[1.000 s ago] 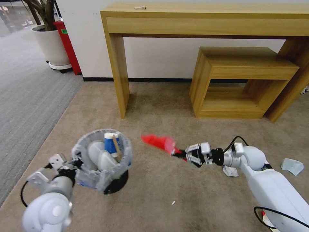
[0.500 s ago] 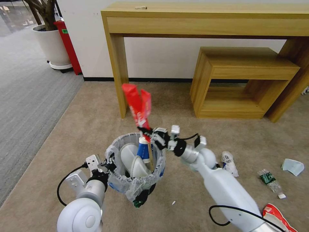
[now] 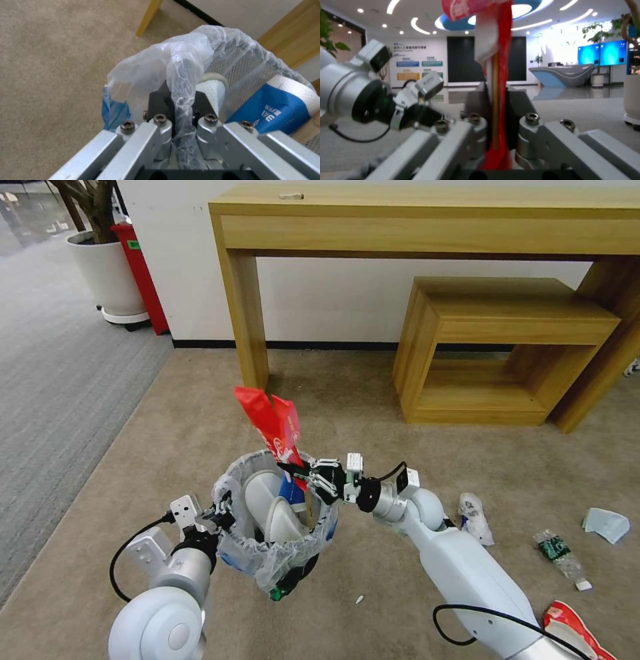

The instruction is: Pick up the trash bin and place the garbage on the floor into it.

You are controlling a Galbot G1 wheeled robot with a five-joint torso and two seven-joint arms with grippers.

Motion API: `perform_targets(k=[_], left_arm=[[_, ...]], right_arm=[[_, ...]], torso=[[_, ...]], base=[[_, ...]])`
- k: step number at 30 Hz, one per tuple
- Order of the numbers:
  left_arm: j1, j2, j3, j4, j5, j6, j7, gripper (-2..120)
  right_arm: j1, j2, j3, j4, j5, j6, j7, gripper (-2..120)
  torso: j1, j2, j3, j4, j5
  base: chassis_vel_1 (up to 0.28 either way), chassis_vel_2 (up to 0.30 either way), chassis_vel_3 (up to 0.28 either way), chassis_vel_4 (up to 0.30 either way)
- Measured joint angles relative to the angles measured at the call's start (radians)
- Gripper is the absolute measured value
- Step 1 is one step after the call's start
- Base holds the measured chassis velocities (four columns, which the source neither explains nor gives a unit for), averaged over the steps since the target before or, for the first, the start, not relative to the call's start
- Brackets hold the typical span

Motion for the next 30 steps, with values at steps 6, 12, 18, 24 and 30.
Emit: perform_targets(k=[6,12,18,24,30], left_arm=[[0.003,0.008,-0.018,-0.010,-0.014,0.004,-0.002,3],[0.002,0.016,-0.037,-0.012,-0.028,0.009,-0.006,3],[-0.001,0.019,-0.044,-0.012,-0.032,0.011,-0.006,3],[-0.001,0.020,-0.050,-0.013,-0.034,0.013,-0.007,3],[-0.016,0.029,-0.097,0.003,-0.062,0.013,-0.015,3]], right_arm=[[0.005,0.007,0.000,-0.018,-0.011,0.001,-0.007,34],[0.006,-0.001,0.006,-0.017,-0.014,0.002,-0.009,58],[-0.005,-0.017,0.022,-0.001,-0.009,0.002,-0.008,76],[-0.016,-0.025,0.049,0.020,-0.003,0.003,0.016,98],[-0.048,-0.043,0.147,0.167,0.001,-0.032,0.445,100]], torso=[[0.000,0.000,0.000,0.0001,0.0001],[0.000,0.000,0.000,0.0001,0.0001],[0.000,0.000,0.000,0.0000,0.0001],[0.000,0.000,0.000,0.0000,0.0002],[0.000,0.000,0.000,0.0005,0.0001]], base=[[0.000,0.000,0.000,0.000],[0.000,0.000,0.000,0.000],[0.000,0.000,0.000,0.000],[0.000,0.000,0.000,0.000],[0.000,0.000,0.000,0.000]])
